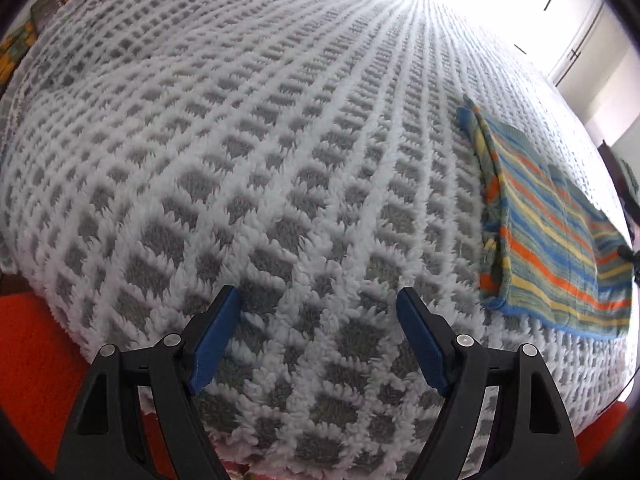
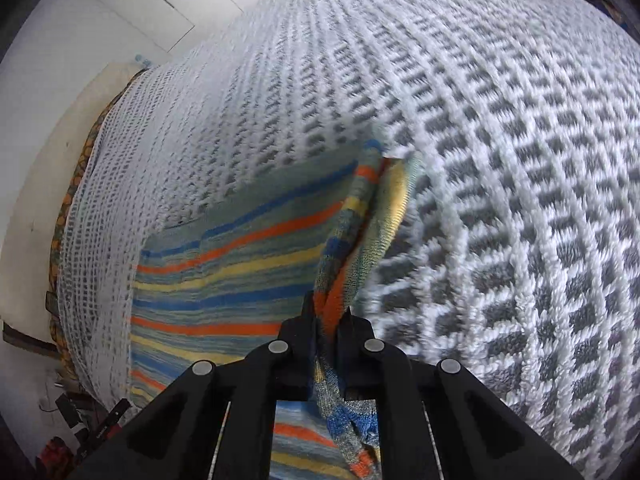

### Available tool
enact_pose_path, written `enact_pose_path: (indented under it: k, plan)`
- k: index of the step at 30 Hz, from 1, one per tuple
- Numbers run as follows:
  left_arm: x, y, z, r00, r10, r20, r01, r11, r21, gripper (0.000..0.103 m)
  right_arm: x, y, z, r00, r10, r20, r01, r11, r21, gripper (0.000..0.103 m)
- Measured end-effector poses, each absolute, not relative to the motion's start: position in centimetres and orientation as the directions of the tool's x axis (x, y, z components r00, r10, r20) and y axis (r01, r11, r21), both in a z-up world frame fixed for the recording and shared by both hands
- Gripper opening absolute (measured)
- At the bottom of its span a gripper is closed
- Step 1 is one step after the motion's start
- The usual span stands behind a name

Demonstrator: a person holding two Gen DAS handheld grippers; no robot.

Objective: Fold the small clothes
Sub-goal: 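Lift the held edge with the right tool and fold it over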

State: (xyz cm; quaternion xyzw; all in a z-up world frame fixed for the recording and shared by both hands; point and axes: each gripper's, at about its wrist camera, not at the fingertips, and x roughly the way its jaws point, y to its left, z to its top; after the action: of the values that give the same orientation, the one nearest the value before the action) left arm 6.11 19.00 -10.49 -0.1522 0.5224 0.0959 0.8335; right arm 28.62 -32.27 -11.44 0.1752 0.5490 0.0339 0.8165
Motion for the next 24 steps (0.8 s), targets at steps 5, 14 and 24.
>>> enact_pose_path:
  k: [5,14,24]
  plan:
    - [7.2,20.0,-10.7,0.442,-0.058,-0.895,-0.314,0.925,-0.215,0.082,30.8,-20.9,-6.3,0.353,0.236,-0.905,-0.008,0.968,0.25,0.008]
    - [6.5,22.3,-10.5,0.468,-0.144,-0.872,-0.335,0.884,-0.326,0.082,31.7,-1.5,-13.3,0.227,0.187,-0.956,-0.127,0.979,0.161,0.008]
    - [6.3,21.5,-10.5,0.456,-0.115,-0.882,-0.311,0.909,-0.279,0.082,31.2,1.4,-13.9,0.075,0.483,-0.872,-0.174,0.868,0.465,0.093]
